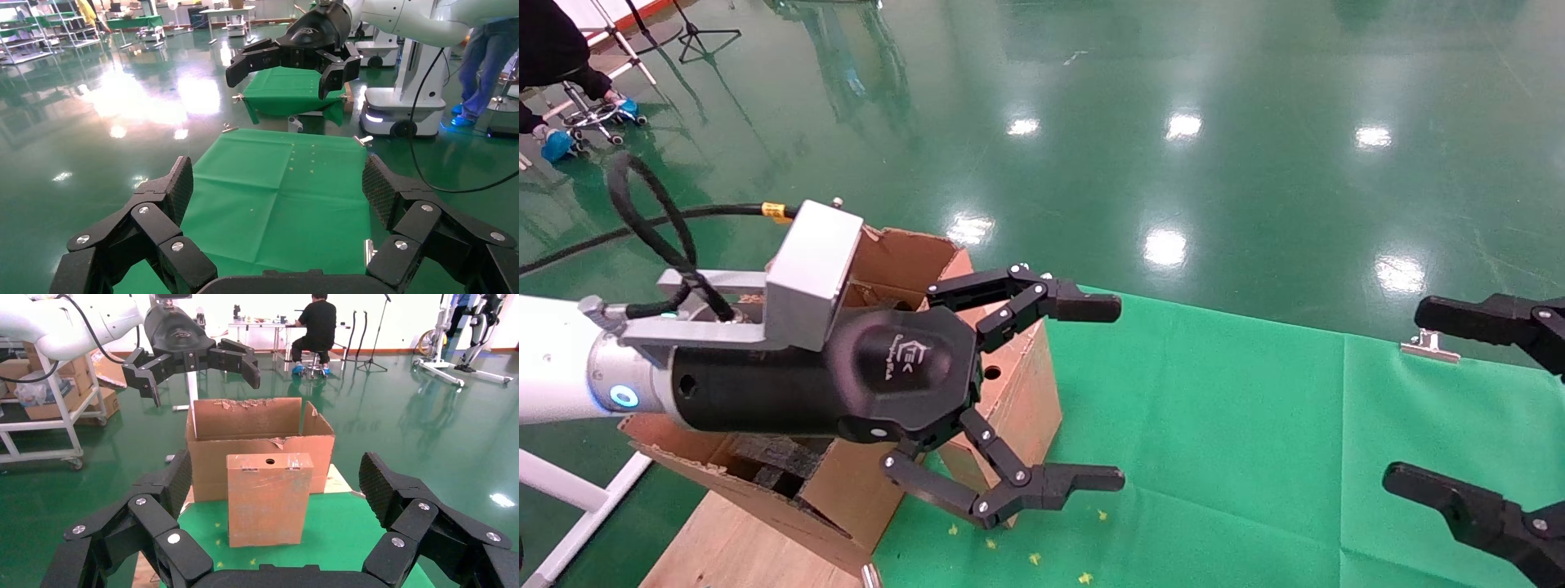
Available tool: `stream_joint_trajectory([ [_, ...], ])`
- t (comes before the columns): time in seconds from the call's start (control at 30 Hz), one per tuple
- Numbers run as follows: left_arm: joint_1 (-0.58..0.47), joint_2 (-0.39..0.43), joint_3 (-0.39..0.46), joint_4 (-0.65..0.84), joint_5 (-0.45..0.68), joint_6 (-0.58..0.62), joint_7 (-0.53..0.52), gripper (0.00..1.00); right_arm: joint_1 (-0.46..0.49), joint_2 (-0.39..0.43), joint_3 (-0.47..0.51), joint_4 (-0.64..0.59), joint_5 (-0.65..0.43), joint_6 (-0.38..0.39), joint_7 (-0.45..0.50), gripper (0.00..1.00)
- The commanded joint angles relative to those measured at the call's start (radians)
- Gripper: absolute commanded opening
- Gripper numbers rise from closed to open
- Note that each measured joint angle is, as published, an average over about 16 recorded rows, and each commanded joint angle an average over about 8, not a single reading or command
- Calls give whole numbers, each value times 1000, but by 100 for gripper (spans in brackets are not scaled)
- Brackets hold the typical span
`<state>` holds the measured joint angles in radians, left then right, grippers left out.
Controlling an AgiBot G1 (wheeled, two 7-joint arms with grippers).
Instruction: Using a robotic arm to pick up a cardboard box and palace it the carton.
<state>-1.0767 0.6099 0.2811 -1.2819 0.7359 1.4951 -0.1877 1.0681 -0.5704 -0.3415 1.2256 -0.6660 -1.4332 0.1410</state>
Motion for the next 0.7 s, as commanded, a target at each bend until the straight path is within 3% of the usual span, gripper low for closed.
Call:
stream_joint_trajectory([
  [0.03,0,1,-1,0,-2,0,0,100,0,0,0,0,0,0,0,13],
  [0.1,0,-1,1,-1,2,0,0,100,0,0,0,0,0,0,0,0],
  [0.7,-141,-45,78,-28,212,2,-82,100,0,0,0,0,0,0,0,0],
])
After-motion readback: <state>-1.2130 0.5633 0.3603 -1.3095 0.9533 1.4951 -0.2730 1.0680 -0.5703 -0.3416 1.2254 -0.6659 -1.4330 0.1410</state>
